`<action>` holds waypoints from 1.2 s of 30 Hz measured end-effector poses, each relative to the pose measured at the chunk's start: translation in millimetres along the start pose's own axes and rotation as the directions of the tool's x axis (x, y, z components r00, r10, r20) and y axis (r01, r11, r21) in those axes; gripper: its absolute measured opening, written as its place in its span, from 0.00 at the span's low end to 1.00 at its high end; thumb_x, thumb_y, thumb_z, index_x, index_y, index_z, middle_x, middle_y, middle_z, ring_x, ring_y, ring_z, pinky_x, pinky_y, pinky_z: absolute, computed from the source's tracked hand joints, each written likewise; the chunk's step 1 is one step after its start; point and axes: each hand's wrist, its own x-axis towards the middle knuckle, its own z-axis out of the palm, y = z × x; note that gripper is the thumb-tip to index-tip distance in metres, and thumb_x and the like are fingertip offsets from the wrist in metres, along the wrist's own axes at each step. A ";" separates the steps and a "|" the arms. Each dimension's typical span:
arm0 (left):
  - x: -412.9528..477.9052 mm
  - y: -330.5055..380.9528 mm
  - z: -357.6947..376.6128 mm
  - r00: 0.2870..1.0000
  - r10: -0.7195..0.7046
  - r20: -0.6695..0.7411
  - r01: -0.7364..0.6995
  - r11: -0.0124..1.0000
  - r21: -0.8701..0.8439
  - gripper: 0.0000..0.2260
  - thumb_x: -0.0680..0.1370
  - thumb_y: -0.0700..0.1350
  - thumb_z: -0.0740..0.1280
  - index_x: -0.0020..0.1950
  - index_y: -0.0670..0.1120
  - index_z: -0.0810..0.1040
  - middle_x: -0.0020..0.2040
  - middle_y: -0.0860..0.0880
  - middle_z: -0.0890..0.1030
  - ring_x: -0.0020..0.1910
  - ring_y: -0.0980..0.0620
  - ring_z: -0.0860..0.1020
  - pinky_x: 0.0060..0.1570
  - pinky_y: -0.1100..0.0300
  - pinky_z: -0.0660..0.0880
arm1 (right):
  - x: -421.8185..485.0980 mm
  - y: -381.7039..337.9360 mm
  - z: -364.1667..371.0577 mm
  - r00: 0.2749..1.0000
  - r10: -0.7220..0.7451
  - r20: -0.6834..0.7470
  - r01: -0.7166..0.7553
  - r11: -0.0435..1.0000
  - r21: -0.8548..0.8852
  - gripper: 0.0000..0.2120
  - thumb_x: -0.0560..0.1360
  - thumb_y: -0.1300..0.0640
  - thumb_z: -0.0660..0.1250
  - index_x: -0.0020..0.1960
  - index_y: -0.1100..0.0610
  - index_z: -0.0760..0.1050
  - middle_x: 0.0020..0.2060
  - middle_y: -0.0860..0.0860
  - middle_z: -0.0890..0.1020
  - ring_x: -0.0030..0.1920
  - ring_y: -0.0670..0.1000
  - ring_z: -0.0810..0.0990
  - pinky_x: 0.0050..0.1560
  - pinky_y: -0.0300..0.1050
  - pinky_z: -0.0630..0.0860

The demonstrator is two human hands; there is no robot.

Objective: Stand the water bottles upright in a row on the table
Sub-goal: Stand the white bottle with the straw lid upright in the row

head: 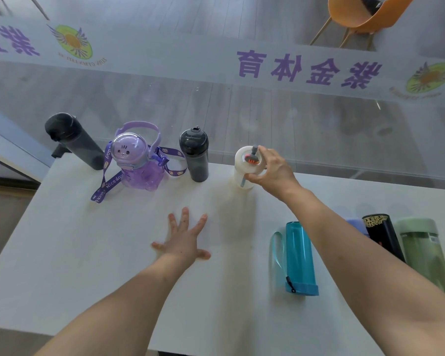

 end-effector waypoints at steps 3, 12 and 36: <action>0.5 -0.8 0.6 1.000 0.004 0.000 -0.004 1.000 0.002 0.51 0.72 0.62 0.76 0.76 0.75 0.37 0.79 0.56 0.26 0.78 0.43 0.27 0.60 0.17 0.59 | 0.5 0.6 -0.6 1.000 -0.002 0.006 0.002 1.000 -0.012 0.36 0.69 0.46 0.77 0.74 0.48 0.67 0.64 0.50 0.76 0.61 0.54 0.76 0.61 0.48 0.73; 1.4 -0.9 1.6 1.000 -0.004 -0.005 0.004 1.000 0.007 0.51 0.72 0.62 0.76 0.76 0.76 0.36 0.79 0.57 0.26 0.78 0.44 0.27 0.60 0.18 0.59 | 0.1 -2.1 -2.1 1.000 0.017 0.008 -0.016 0.997 -0.081 0.36 0.66 0.38 0.73 0.71 0.46 0.68 0.61 0.48 0.77 0.60 0.55 0.77 0.60 0.56 0.76; -21.8 36.8 8.2 0.997 0.072 0.012 -0.072 0.997 -0.032 0.44 0.76 0.60 0.74 0.79 0.71 0.45 0.82 0.56 0.33 0.81 0.45 0.33 0.62 0.19 0.61 | -149.2 93.7 -38.4 0.867 -0.368 0.335 0.491 0.746 -0.450 0.32 0.71 0.72 0.68 0.70 0.48 0.75 0.74 0.50 0.74 0.76 0.59 0.69 0.67 0.62 0.73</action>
